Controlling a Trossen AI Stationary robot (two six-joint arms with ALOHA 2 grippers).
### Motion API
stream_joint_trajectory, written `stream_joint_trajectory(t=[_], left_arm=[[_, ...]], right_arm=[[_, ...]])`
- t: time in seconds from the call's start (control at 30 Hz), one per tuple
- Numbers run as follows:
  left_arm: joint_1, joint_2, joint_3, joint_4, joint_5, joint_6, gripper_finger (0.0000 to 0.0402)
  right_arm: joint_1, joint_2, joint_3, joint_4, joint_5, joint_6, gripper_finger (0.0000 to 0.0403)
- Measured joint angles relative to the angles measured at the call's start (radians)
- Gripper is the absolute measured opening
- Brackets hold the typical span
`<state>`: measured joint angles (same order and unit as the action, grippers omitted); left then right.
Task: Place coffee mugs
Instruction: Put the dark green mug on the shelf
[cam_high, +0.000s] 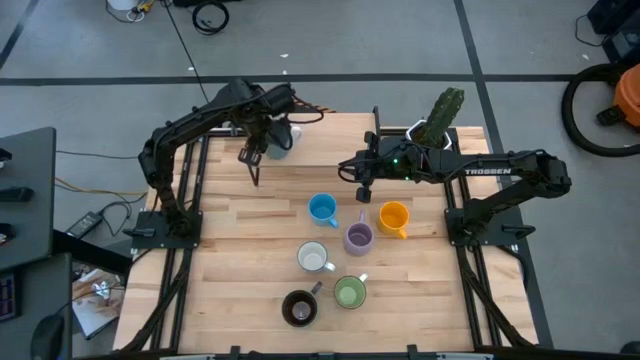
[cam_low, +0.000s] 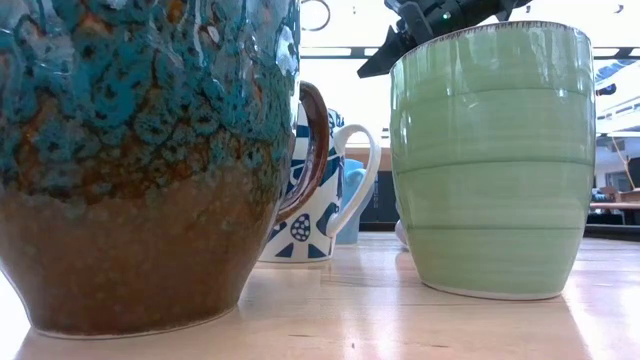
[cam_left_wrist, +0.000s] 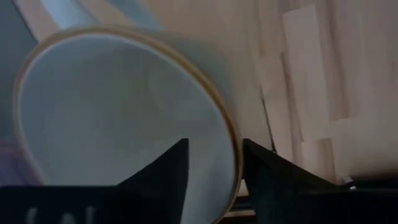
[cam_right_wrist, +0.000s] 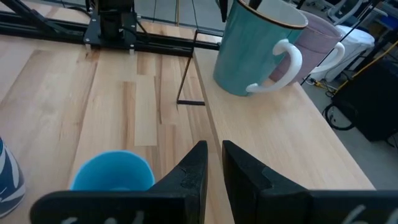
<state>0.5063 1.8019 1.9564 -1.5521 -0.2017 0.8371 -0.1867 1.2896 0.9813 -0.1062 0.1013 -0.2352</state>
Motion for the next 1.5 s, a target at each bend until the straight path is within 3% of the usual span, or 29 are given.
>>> stream_joint_trajectory(t=[0.17,0.53,0.73,0.9,1.0,1.17,1.5], left_arm=[[-0.024,-0.019,0.000,-0.003,-0.085,-0.067,0.0187],[-0.113,-0.112,0.001,0.058,-0.094,-0.110,0.0192],[-0.141,-0.114,0.001,0.277,-0.095,-0.340,0.0192],[-0.152,-0.082,0.001,0.420,-0.162,-0.518,0.0192],[-0.153,-0.067,0.001,0.458,-0.218,-0.647,0.0192],[-0.168,-0.067,0.000,0.424,-0.168,-0.697,0.0192],[-0.294,-0.087,-0.040,0.534,-0.157,-0.668,0.0192]], right_arm=[[0.000,0.000,0.000,-0.002,0.000,0.000,0.0054],[0.000,0.000,0.000,0.000,0.000,0.004,0.0054],[0.000,0.000,0.000,0.000,0.000,0.007,0.0054],[0.000,0.000,0.000,-0.005,0.000,0.008,0.0054],[0.000,0.000,0.000,-0.006,0.012,0.007,0.0054],[-0.033,0.000,-0.001,0.059,0.029,-0.020,0.0054],[-0.152,0.016,0.000,0.180,-0.163,0.037,0.0054]])
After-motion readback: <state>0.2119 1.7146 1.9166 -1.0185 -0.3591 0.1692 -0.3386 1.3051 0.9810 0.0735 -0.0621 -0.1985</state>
